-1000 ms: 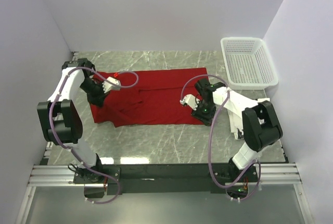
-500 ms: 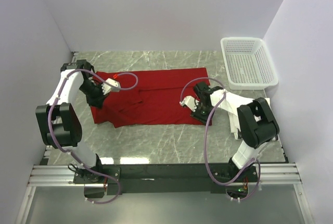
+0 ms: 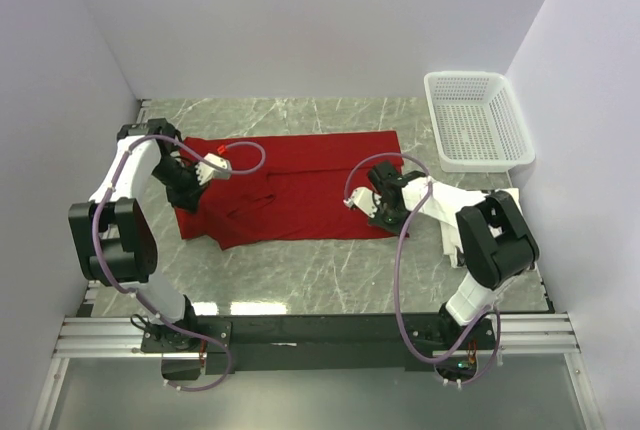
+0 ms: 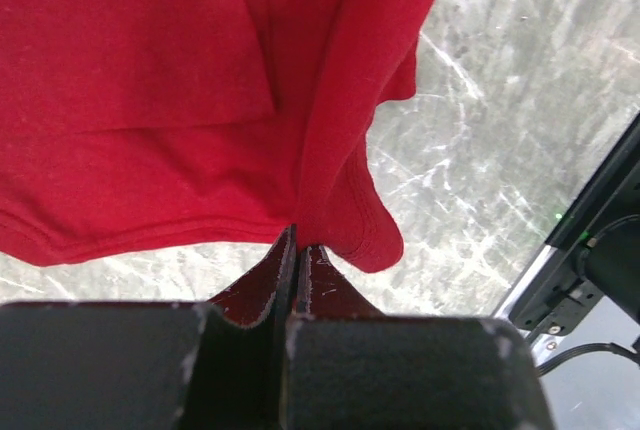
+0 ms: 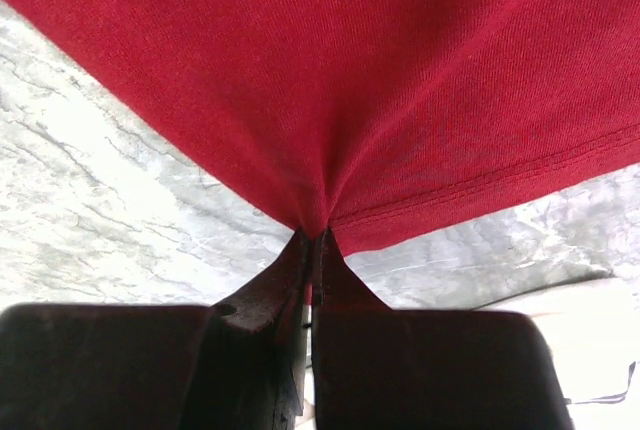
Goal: Fold and stack the t-shirts
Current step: Fold the tshirt
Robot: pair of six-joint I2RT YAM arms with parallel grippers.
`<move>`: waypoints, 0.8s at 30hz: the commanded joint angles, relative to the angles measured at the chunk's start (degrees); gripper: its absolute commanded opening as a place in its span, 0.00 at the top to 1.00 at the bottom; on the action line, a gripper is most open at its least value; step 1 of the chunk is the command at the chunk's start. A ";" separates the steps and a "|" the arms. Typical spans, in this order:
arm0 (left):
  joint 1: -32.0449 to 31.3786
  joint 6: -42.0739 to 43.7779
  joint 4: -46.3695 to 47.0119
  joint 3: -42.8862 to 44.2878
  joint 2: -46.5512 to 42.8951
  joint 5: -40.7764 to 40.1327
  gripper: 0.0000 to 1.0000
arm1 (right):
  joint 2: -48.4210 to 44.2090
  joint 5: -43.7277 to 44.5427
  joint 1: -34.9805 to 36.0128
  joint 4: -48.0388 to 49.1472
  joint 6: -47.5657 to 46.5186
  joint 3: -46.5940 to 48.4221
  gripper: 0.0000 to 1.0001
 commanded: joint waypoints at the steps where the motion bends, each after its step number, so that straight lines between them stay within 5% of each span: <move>1: 0.31 0.08 -3.41 -0.30 -4.90 3.20 1.00 | -3.22 -1.44 -0.53 -2.93 -0.42 -0.74 1.00; 8: 2.77 -3.25 -4.29 5.05 -4.83 4.87 1.00 | -7.55 -5.05 -5.18 -13.21 -5.24 6.36 1.00; 24: 2.33 -10.37 -4.03 37.31 20.38 4.70 1.00 | 15.73 -6.46 -13.45 -27.81 -12.73 39.42 1.00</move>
